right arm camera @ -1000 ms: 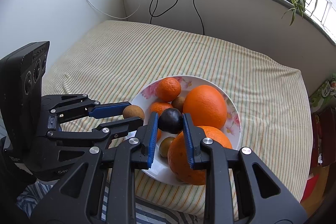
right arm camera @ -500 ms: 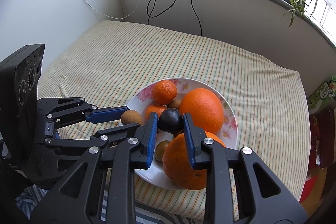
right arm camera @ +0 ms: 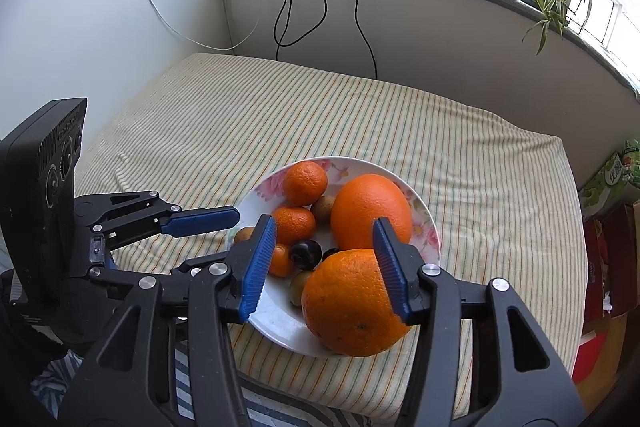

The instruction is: Organize fruits

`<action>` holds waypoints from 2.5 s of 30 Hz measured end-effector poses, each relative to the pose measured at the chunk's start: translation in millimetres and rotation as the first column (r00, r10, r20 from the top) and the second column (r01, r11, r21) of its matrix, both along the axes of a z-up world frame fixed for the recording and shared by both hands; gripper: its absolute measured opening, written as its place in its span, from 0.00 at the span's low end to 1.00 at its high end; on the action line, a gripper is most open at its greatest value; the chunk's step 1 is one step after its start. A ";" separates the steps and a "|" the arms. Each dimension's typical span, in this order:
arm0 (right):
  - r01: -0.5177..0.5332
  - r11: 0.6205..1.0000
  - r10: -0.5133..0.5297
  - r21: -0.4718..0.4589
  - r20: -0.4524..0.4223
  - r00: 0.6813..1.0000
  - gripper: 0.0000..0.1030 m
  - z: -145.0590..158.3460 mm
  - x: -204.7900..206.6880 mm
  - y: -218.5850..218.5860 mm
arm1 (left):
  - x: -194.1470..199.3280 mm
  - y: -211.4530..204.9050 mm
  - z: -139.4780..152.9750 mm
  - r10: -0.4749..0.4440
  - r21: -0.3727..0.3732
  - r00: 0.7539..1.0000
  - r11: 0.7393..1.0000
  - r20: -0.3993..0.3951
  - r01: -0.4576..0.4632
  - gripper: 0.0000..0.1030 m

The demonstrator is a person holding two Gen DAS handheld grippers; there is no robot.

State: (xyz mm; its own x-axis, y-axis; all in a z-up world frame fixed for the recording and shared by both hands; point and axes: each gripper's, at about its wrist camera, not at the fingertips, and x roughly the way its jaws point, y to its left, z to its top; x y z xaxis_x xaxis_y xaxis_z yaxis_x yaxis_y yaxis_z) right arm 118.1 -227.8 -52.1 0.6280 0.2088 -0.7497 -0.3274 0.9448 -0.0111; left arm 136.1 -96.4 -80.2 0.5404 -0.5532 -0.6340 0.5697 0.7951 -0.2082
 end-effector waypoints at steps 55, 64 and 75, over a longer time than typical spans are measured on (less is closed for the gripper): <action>0.354 0.920 -0.383 0.171 0.191 0.904 0.98 -1.5 -102.5 -89.9 | -78.7 6.8 42.0 0.155 0.068 0.960 0.982 0.233 -0.175 0.78; 0.347 0.923 -0.376 0.169 0.192 0.907 0.98 -0.8 -103.4 -86.1 | -79.3 9.2 43.2 0.159 0.059 0.959 0.982 0.233 -0.177 0.78; 0.348 0.923 -0.376 0.166 0.192 0.906 0.98 -0.8 -102.9 -86.6 | -80.2 8.9 42.8 0.156 0.063 0.958 0.983 0.239 -0.175 0.78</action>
